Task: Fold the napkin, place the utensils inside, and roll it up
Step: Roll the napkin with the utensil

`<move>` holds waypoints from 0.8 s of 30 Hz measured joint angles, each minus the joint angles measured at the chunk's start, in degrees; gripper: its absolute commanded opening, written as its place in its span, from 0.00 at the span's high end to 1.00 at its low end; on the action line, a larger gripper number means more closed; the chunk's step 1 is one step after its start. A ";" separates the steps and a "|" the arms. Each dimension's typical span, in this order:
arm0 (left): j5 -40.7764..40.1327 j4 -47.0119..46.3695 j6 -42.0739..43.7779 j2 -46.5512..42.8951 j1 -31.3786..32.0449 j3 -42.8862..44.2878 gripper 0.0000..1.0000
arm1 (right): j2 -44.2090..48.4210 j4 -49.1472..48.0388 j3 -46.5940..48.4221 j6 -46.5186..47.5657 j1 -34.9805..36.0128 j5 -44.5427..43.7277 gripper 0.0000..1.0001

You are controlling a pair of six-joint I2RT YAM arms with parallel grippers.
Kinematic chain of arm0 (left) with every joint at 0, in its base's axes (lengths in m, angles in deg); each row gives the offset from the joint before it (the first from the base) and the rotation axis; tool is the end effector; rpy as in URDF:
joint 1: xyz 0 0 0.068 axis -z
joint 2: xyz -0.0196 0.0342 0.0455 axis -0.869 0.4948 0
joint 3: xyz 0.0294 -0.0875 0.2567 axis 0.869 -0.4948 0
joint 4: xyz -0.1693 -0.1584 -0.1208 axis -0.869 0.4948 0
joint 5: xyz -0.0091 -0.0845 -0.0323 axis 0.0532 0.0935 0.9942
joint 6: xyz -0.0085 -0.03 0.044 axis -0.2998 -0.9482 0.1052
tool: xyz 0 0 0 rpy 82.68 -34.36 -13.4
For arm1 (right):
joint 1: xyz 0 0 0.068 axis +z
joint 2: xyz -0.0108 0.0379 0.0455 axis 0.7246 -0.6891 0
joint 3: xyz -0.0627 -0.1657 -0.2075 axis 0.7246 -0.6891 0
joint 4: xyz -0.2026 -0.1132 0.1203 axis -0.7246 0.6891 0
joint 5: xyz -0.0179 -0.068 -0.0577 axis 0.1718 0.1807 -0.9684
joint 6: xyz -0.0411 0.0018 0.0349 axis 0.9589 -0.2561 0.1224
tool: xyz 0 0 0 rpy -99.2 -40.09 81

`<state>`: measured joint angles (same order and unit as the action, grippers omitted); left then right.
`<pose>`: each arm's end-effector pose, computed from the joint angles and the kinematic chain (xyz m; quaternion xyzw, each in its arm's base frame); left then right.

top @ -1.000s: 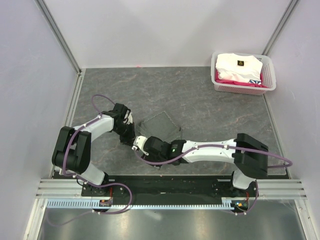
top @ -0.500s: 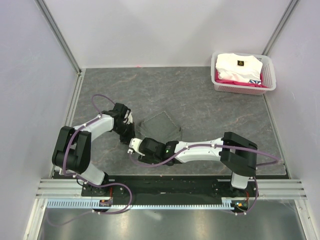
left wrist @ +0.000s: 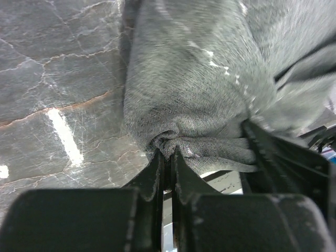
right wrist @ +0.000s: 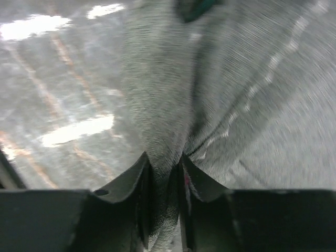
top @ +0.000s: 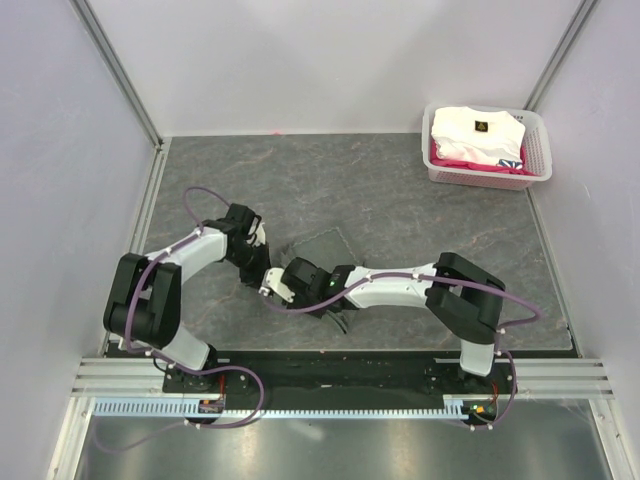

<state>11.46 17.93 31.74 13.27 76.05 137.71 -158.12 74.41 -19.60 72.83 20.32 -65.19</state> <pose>0.2494 -0.0850 0.1582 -0.0385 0.9745 -0.2205 0.0172 0.1521 0.3472 0.1629 -0.5914 0.7560 0.0969 0.2634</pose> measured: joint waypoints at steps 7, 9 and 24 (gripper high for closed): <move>-2.51 0.22 -0.48 -4.72 -0.09 0.39 0.46 | -0.39 0.33 0.17 -2.27 -0.59 7.61 0.77; -3.26 0.22 -0.70 -6.32 -0.37 0.37 0.39 | -0.09 -0.42 -0.46 -3.19 -0.74 9.44 0.78; -9.22 1.92 -7.08 -22.86 -2.51 -8.59 0.26 | 0.35 -3.96 -3.34 -9.20 -2.16 24.30 0.78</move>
<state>2.24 19.85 24.65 -9.59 73.53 129.12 -157.77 70.45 -22.94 63.62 18.16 -40.89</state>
